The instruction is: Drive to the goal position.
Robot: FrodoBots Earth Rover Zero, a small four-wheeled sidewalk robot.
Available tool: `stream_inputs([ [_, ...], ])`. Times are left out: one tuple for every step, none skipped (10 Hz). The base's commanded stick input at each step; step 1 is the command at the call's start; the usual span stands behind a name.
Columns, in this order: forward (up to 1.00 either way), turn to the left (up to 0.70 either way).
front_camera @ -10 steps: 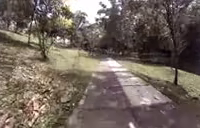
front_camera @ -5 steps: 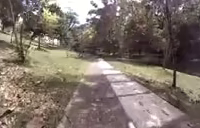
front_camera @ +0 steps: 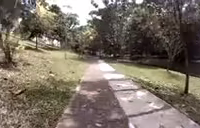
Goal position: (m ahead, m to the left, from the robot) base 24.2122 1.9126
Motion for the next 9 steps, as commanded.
stream_inputs([
  [1.00, 0.00],
  [1.00, 0.00],
  [1.00, 0.00],
  [1.00, 0.00],
  [1.00, 0.00],
  [1.00, 0.00],
  [1.00, 0.00],
  [1.00, 0.00],
  [1.00, 0.00],
])
